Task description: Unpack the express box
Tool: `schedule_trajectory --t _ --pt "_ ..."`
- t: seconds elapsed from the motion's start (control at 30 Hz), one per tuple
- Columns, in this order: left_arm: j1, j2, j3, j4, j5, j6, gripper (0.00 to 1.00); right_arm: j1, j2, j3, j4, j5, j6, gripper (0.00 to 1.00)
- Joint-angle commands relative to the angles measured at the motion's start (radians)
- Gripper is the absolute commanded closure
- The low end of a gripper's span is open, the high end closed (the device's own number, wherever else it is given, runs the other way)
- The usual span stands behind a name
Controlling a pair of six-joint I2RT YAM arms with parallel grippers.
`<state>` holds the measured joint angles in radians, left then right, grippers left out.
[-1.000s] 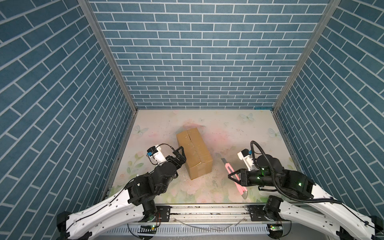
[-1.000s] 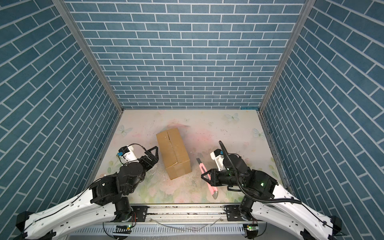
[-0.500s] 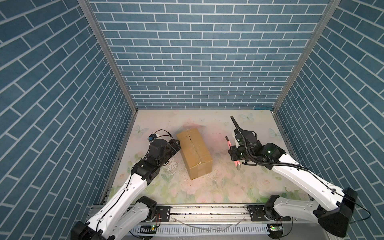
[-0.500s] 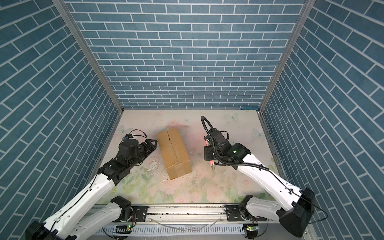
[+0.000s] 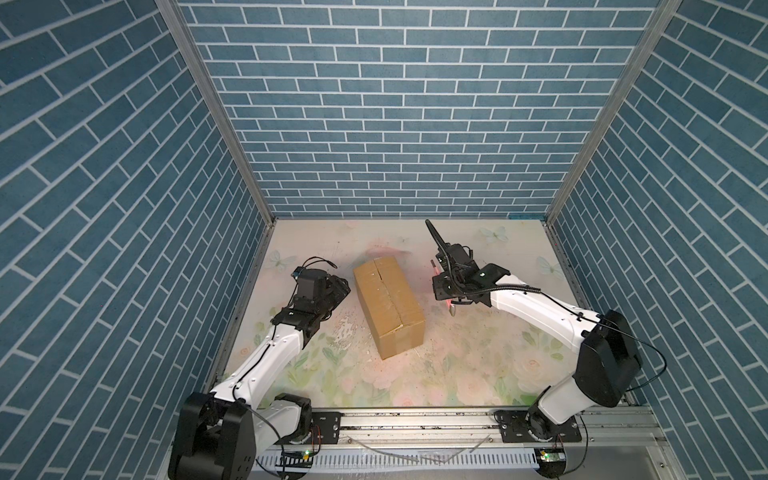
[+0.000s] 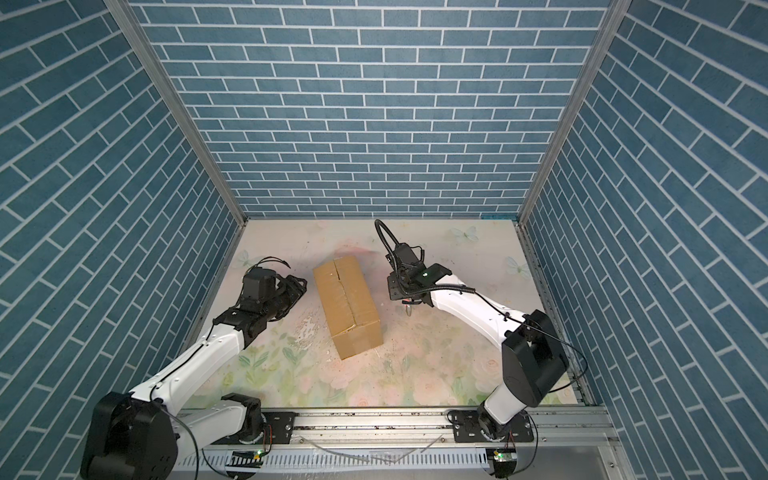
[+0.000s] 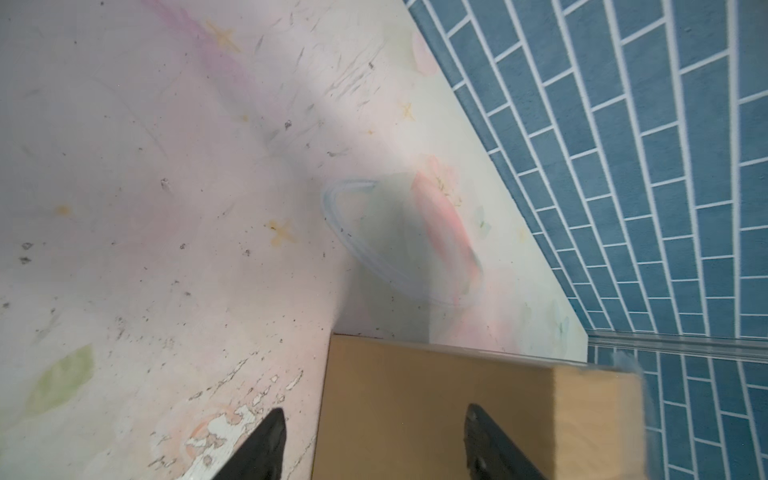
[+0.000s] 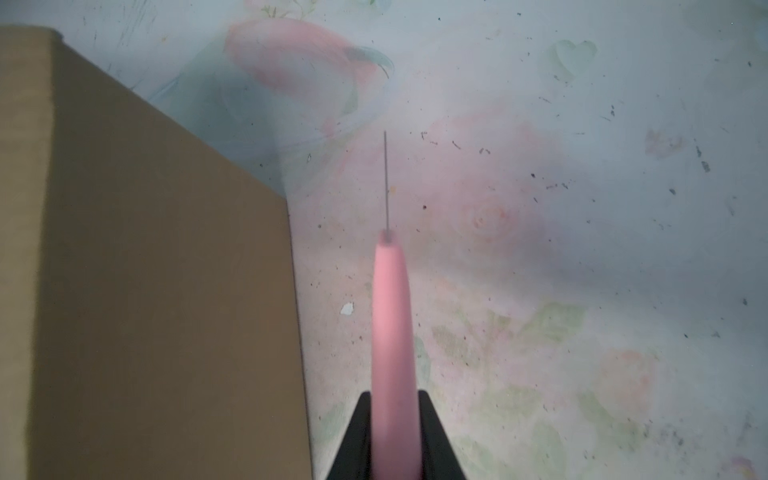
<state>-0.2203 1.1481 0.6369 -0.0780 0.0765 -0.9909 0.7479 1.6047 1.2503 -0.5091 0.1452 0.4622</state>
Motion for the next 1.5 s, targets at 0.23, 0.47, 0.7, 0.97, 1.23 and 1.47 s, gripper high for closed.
schedule_trajectory --t 0.23,0.47,0.7,0.97,1.23,1.47 --pt "-0.005 0.144 0.000 0.199 0.024 -0.024 0.33 0.034 0.086 0.061 0.103 -0.088 0.043 1.00" --pt "-0.080 0.163 0.007 0.221 0.012 -0.032 0.33 0.120 0.093 0.060 0.113 -0.075 0.104 1.00" --pt "-0.205 0.139 -0.004 0.207 -0.039 -0.077 0.34 0.177 0.014 -0.020 0.123 -0.034 0.182 1.00" --pt "-0.379 0.055 -0.070 0.158 -0.144 -0.164 0.35 0.190 -0.106 -0.131 0.111 -0.006 0.233 1.00" --pt "-0.573 0.006 -0.108 0.077 -0.264 -0.226 0.35 0.221 -0.246 -0.249 0.081 0.016 0.284 1.00" --pt "-0.645 0.029 -0.095 0.070 -0.294 -0.248 0.35 0.242 -0.315 -0.290 0.020 0.043 0.305 1.00"
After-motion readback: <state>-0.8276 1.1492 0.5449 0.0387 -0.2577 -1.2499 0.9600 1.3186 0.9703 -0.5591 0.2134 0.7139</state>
